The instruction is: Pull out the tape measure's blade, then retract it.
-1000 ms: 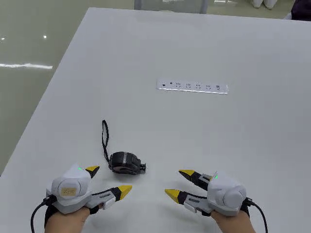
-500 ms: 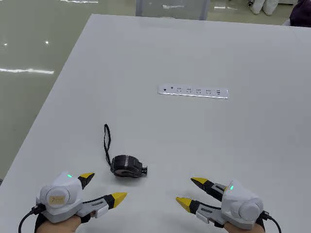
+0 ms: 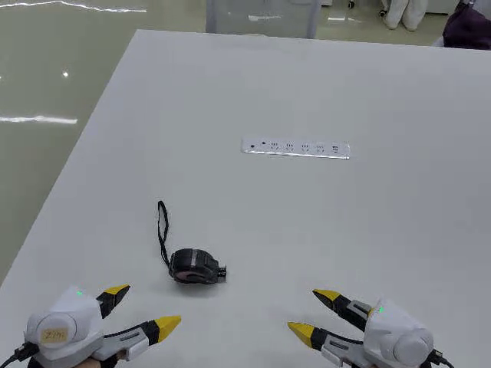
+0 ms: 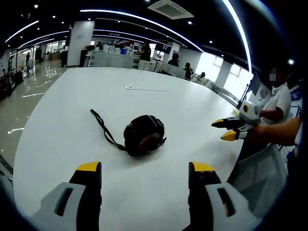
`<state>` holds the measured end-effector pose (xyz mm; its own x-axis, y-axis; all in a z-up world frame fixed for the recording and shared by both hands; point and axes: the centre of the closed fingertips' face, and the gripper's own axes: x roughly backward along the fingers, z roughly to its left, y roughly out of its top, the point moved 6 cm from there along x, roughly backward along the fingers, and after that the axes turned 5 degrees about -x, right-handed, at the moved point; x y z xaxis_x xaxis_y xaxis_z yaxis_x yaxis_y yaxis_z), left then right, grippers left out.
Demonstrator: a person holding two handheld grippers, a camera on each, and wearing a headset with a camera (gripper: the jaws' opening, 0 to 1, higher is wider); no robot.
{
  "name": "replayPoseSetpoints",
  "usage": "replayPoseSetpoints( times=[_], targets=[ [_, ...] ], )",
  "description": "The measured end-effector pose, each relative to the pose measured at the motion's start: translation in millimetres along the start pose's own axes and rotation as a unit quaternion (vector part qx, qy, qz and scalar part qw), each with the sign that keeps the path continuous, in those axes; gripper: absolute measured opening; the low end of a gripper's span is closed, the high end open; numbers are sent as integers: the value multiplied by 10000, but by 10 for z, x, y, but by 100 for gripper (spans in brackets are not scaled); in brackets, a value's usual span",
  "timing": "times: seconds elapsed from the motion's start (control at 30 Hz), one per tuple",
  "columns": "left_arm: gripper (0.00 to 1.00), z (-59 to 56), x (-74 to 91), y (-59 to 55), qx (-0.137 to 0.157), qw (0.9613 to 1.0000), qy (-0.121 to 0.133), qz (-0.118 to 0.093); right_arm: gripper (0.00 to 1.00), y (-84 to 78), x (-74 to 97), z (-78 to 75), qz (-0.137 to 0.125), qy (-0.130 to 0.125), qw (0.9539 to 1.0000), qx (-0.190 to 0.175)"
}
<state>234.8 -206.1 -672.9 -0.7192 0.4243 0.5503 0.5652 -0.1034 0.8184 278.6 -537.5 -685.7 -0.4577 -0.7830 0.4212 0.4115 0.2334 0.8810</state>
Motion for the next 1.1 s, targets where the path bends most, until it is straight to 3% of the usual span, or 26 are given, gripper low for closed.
replayPoseSetpoints(
  times=[0.53,1.1],
  targets=[
    [72,59,207,-116,58,9999,86,-32,47,-41,202,34,-19,-157,9999,-38],
    [72,66,395,-134,86,9999,125,-83,51,-28,451,54,-19,-350,9994,-34]
  ],
)
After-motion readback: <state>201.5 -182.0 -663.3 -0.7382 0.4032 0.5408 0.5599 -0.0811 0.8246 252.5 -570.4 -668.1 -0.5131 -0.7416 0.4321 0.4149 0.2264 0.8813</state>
